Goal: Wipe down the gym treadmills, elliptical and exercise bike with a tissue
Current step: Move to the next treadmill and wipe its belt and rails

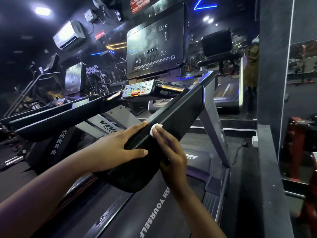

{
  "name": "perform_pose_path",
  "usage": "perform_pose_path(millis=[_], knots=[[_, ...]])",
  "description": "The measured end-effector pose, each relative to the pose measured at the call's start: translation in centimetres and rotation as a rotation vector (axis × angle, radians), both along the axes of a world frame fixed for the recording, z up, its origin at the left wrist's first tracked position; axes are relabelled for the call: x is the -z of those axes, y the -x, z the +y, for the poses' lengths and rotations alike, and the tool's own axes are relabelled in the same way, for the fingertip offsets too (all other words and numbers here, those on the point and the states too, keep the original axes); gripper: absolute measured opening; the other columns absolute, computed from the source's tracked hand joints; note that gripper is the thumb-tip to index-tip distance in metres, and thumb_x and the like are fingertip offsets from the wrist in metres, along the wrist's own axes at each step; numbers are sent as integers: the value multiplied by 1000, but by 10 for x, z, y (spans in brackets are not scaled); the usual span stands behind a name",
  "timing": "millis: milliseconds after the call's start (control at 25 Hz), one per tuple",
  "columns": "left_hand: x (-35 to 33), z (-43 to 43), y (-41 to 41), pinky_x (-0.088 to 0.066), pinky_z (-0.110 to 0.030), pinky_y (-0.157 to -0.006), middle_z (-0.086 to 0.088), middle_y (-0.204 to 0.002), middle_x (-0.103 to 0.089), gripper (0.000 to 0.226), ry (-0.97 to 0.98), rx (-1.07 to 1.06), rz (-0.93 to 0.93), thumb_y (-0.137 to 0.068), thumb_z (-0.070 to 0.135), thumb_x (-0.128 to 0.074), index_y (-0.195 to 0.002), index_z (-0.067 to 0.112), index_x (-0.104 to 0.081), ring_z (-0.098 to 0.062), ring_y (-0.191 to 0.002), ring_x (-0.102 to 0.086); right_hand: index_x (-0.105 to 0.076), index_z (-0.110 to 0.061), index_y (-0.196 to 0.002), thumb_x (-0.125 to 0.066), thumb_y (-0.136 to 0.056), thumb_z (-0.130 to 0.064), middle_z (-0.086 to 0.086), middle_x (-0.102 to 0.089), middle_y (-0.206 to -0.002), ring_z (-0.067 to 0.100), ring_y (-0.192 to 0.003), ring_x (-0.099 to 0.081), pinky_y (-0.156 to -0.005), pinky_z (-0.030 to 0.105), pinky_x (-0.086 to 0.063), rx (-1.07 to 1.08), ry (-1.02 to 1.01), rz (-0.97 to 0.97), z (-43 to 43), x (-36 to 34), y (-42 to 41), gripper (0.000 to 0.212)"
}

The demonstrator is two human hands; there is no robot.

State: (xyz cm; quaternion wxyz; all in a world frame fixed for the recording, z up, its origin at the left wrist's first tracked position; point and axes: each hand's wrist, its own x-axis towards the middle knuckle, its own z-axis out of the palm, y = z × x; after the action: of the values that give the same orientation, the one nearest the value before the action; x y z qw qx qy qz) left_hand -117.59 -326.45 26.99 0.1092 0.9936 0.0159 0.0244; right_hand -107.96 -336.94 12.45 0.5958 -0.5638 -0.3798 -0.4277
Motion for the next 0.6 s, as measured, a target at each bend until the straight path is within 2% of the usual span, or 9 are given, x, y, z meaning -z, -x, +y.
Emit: perform_pose_path(millis=[120,240,360,440,600], knots=[[0,-2,0,-40,-20,-95,13,-135,-46,71,3,8,2,-84,54,-57,-131,67,-5,-8,-112,-52,-58,1,-123,-49,-88,-1,11,-55,-130,20,-124,-50,-104,39,-41,68,-27,76,-7,-1,-39,37],[0,-3,2,-41,-18,-92,19,-125,-43,70,37,13,6,-85,54,-56,-131,67,-5,-6,-108,-52,-60,-2,-122,-47,-87,-4,9,-57,-128,16,-121,-51,-102,40,-42,163,-13,120,-22,-16,-68,38],[1,-1,1,-39,-19,-95,20,-129,-45,69,19,15,-18,-84,55,-55,-134,65,-9,-5,-110,-51,-60,-3,-120,-46,-93,-6,7,-57,-126,15,-120,-51,-105,30,-39,109,43,-61,-25,-29,-47,31],[1,0,0,-39,-19,-96,20,-133,-46,69,-1,28,-30,-83,58,-54,-134,66,-9,-3,-113,-50,-60,-2,-121,-52,-93,-6,9,-57,-126,18,-121,-51,-103,33,-40,48,146,-193,-20,-30,-27,29],[-1,2,-4,-36,-21,-101,15,-139,-43,80,-24,37,25,-76,73,-51,-140,60,-6,-4,-119,-47,-62,-2,-119,-52,-93,-12,10,-60,-123,19,-116,-54,-102,31,-41,98,202,-166,-26,-33,-56,30]])
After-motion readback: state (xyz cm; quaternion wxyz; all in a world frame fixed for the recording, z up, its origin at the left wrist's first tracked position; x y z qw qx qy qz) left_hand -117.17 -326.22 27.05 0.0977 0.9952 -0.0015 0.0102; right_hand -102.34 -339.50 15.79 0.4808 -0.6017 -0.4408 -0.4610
